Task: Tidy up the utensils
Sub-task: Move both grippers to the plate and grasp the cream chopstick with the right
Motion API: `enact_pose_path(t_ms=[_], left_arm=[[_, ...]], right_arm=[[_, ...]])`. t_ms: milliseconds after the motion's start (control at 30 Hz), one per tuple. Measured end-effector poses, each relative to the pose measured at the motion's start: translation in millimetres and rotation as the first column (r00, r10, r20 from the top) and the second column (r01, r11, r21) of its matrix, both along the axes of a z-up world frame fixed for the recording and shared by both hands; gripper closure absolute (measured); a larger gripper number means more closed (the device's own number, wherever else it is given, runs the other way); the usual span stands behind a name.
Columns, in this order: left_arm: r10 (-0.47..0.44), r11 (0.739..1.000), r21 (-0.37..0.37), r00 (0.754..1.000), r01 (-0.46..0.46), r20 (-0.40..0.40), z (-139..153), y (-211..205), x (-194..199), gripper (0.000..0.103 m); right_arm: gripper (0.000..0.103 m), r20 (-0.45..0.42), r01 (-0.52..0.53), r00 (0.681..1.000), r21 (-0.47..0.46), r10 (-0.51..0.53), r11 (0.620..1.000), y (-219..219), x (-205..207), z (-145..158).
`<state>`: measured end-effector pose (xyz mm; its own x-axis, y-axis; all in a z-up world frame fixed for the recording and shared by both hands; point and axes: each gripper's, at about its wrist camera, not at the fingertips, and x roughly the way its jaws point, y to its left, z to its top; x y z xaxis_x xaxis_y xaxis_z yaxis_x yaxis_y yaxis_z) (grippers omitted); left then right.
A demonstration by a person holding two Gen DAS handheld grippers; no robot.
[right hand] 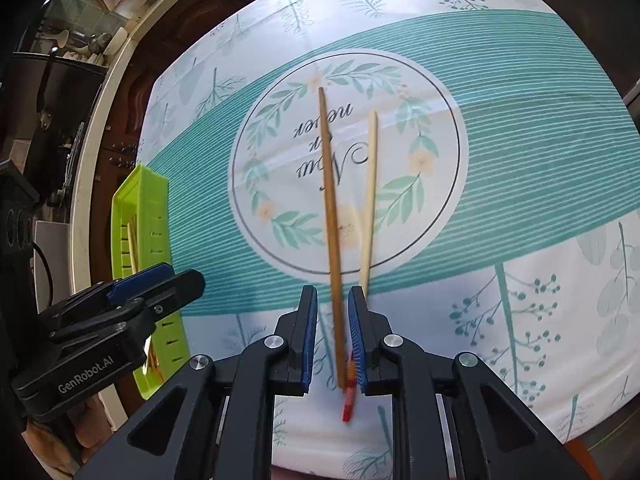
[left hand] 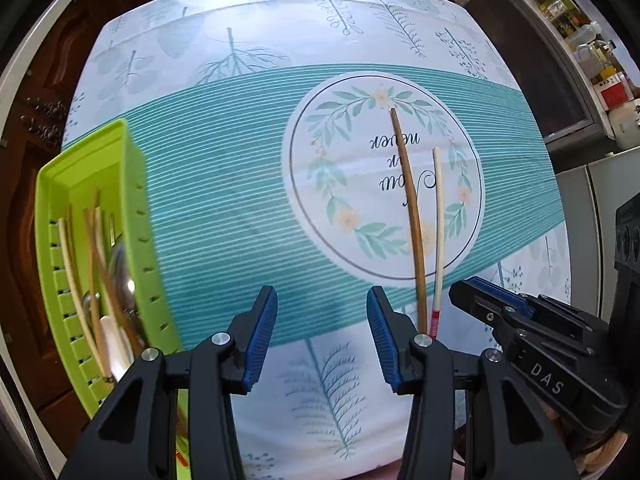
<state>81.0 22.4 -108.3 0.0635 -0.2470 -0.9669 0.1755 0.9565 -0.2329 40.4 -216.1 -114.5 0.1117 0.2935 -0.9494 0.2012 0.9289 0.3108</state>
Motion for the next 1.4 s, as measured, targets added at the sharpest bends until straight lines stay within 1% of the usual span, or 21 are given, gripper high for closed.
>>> enact_pose_path(t_ms=[100, 167, 433, 533, 600, 667, 700, 767, 967, 1200, 1267, 1333, 1400], left_arm=[[0.001, 1.0, 0.002, 1.0, -0.001, -0.012, -6, -9, 5, 0.058], [0.005, 1.0, 0.005, 1.0, -0.005, -0.015, -9, -13, 7, 0.058], [0.034, 0.999, 0.015, 0.999, -0.033, -0.027, -14, -18, 12, 0.058], [0.042, 0.999, 0.017, 0.999, -0.042, -0.033, -16, -21, 14, 0.058], [0.043, 0.999, 0.019, 0.998, -0.042, -0.036, -18, -24, 17, 0.058], [0.039, 0.999, 0.023, 0.998, -0.038, -0.039, -19, -28, 18, 0.058], [0.035, 0.999, 0.022, 0.998, -0.034, -0.043, -20, -31, 18, 0.058], [0.027, 0.999, 0.021, 0.999, -0.026, -0.048, -21, -37, 18, 0.058], [-0.003, 1.0, 0.016, 0.998, 0.004, -0.07, -27, -60, 20, 0.058], [-0.002, 0.999, 0.037, 0.992, 0.007, -0.129, -39, -85, 23, 0.059], [-0.009, 0.999, 0.047, 0.991, 0.015, -0.135, -40, -92, 23, 0.064], [-0.014, 0.998, 0.065, 0.991, 0.023, -0.134, -41, -98, 22, 0.065], [-0.02, 0.996, 0.081, 0.99, 0.031, -0.138, -41, -105, 23, 0.069]], right_arm=[[0.087, 0.008, -0.008, 1.0, -0.025, 0.008, 1.0, -1, 8, -6], [0.087, 0.01, -0.025, 1.0, -0.065, 0.026, 0.998, 2, 13, -11], [0.087, -0.011, -0.124, 0.992, -0.146, 0.123, 0.981, 22, 16, -33], [0.087, 0.009, -0.169, 0.985, -0.198, 0.174, 0.966, 32, 13, -35], [0.093, 0.017, -0.193, 0.979, -0.244, 0.203, 0.95, 39, 11, -36], [0.095, 0.021, -0.224, 0.97, -0.299, 0.241, 0.928, 45, 9, -37], [0.096, 0.022, -0.229, 0.968, -0.316, 0.249, 0.92, 46, 8, -37], [0.097, 0.015, -0.213, 0.973, -0.331, 0.231, 0.919, 41, 8, -38], [0.098, -0.005, -0.138, 0.99, -0.281, 0.142, 0.95, 5, 9, -40], [0.098, -0.014, -0.07, 0.998, -0.222, 0.069, 0.973, -20, 11, -45], [0.098, -0.012, -0.063, 0.998, -0.208, 0.062, 0.976, -22, 11, -46], [0.098, -0.011, -0.062, 0.998, -0.2, 0.061, 0.978, -31, 7, -45], [0.098, -0.007, -0.061, 0.998, -0.189, 0.06, 0.98, -37, 7, -43]])
